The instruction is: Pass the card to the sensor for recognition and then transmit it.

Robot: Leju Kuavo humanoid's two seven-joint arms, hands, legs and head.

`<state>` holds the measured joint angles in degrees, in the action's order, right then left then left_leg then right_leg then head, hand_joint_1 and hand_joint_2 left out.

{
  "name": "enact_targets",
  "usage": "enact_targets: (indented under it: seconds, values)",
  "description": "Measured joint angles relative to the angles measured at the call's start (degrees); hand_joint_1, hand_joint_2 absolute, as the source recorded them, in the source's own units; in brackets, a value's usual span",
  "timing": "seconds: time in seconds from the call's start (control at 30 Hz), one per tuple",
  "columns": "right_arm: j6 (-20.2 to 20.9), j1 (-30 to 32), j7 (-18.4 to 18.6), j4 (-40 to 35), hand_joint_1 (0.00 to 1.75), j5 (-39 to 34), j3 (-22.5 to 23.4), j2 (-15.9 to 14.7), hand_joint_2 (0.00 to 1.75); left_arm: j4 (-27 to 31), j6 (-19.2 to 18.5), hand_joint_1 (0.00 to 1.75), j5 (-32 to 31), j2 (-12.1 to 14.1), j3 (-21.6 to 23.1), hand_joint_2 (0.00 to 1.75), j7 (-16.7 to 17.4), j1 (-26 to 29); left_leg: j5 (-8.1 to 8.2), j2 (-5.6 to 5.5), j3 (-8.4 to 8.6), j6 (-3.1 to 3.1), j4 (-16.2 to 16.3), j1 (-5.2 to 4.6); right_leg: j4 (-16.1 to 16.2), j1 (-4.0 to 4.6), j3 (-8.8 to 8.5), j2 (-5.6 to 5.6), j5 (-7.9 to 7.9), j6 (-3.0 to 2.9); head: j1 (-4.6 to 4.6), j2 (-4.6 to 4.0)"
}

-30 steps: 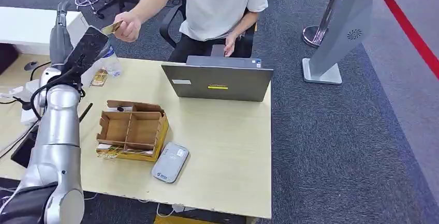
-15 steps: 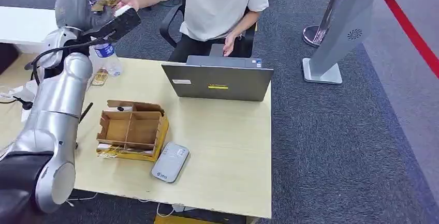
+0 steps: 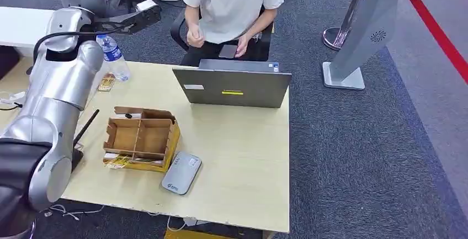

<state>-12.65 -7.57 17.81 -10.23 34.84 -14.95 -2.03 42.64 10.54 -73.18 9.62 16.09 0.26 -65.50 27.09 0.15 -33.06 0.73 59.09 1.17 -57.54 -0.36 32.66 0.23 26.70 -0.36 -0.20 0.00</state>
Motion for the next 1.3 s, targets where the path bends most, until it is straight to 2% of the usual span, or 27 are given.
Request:
enact_targets:
  seconds: [0.13, 0.23, 0.47, 0.6, 0.77, 0.9, 1.03, 1.2, 1.3]
  values:
    - [-0.1, 0.0, 0.0, 0.0, 0.0, -0.2, 0.0, 0.0, 1.75, 0.4, 2.4, 1.75, 1.3, -0.3, 1.2, 1.75, -1.3, 0.9, 0.0, 0.0, 0.0, 0.0, 0.0, 0.0, 0.0, 0.0, 0.0, 0.0, 0.0, 0.0, 0.02, 0.0]
    - [-0.6, 0.2, -0.3, 0.0, 0.0, -0.8, 0.0, 0.0, 1.75, 5.5, 2.9, 1.75, 2.8, -0.3, 1.8, 1.75, -1.9, 4.6, 0.01, 0.0, -0.01, 0.0, 0.0, -0.01, 0.0, -0.01, 0.0, -0.01, 0.0, 0.0, 0.02, 0.0]
    - [-2.4, 1.9, -1.0, 0.2, 0.0, -2.7, 1.6, -0.1, 1.75, 28.4, 4.2, 1.75, 3.6, 1.7, 6.3, 1.75, -3.0, 22.3, 0.05, 0.02, -0.06, -0.01, 0.0, -0.03, 0.0, -0.02, 0.04, 0.0, 0.05, 0.0, 0.02, 0.0]
    - [-3.4, 3.0, -1.5, 0.3, 0.0, -4.0, 2.8, -0.3, 1.75, 39.6, 8.2, 1.75, 2.8, 3.6, 9.7, 1.75, -3.8, 32.6, 0.08, 0.02, -0.12, -0.04, 0.0, -0.03, 0.0, -0.02, 0.09, 0.0, 0.06, 0.02, -0.02, 0.0]
    - [-4.0, 4.1, -1.6, 0.3, 0.0, -5.0, 4.3, -0.3, 1.75, 49.4, 12.4, 1.75, 0.4, 6.3, 12.7, 1.75, -4.3, 44.3, 0.08, 0.04, -0.17, -0.05, 0.0, -0.02, 0.0, -0.02, 0.17, 0.0, 0.07, 0.02, -0.02, 0.0]
    - [-4.0, 4.2, -1.6, 0.3, 0.0, -5.2, 5.2, -0.4, 1.75, 52.4, 12.4, 1.75, -0.1, 7.5, 14.0, 1.75, -4.4, 49.4, 0.07, 0.04, -0.2, -0.05, 0.0, -0.02, 0.0, -0.01, 0.2, -0.01, 0.06, 0.03, -0.04, 0.0]
    - [-4.0, 4.3, -1.6, 0.3, 0.0, -5.2, 5.7, -0.4, 1.75, 53.9, 12.2, 1.75, -0.1, 8.1, 14.4, 1.75, -4.4, 51.1, 0.05, 0.01, -0.21, -0.04, 0.0, -0.02, 0.0, -0.01, 0.19, -0.03, 0.04, 0.02, -0.02, 0.0]
    - [-4.0, 4.4, -1.4, 0.3, 0.0, -5.2, 6.0, -0.4, 1.75, 53.8, 9.1, 1.75, 0.0, 8.6, 14.7, 1.75, -3.4, 53.4, 0.04, 0.04, -0.2, -0.04, 0.0, -0.02, 0.0, -0.01, 0.2, -0.01, 0.02, 0.03, -0.02, 0.0]
    - [-4.0, 4.4, -1.2, 0.3, 0.0, -5.2, 6.3, -0.4, 1.75, 52.5, 6.0, 1.75, 0.9, 9.0, 14.7, 1.75, -3.2, 55.1, 0.04, 0.03, -0.21, -0.04, 0.0, -0.02, 0.0, -0.01, 0.2, -0.02, 0.02, 0.03, -0.04, 0.0]
